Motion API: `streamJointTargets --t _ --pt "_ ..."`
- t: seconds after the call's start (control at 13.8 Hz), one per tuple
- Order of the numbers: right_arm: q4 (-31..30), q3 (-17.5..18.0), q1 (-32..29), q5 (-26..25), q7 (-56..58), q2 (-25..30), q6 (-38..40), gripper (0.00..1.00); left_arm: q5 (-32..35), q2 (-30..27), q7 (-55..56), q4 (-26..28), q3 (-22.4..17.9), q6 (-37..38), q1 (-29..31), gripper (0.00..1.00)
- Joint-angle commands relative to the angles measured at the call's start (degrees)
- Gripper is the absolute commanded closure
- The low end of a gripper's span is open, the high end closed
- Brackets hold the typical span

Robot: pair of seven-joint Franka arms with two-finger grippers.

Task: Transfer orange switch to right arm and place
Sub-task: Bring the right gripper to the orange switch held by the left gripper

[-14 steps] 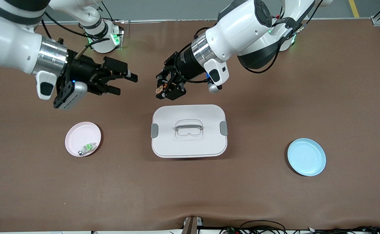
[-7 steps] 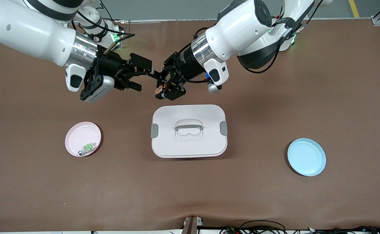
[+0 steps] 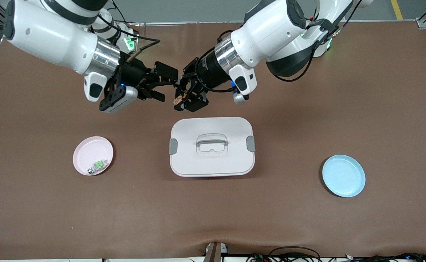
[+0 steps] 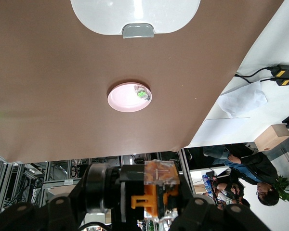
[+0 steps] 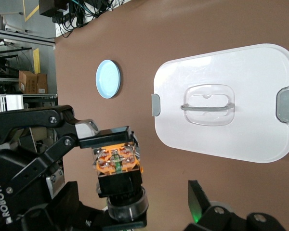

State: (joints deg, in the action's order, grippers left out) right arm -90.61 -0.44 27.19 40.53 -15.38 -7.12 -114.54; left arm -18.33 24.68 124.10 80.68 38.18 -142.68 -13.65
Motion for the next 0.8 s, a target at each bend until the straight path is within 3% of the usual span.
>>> streamJointTargets --t 0.0,0.15,0.73 --pt "-2.03 -0.61 2.08 -1.76 -1.85 1.41 -2.01 0.0 0.14 -0.42 0.88 -0.17 -0.22 -0.58 -0.49 0.79" --pt "-2.03 -0.52 2.08 -3.78 -1.5 1.41 -2.01 0.0 0.14 -0.42 0.88 -0.08 -0.22 -0.49 -0.5 0.79" --pt "-2.99 -0.7 1.55 -3.17 -1.76 1.41 -1.92 0.0 0.23 -0.42 0.88 -0.08 -0.3 -0.58 -0.5 0.76"
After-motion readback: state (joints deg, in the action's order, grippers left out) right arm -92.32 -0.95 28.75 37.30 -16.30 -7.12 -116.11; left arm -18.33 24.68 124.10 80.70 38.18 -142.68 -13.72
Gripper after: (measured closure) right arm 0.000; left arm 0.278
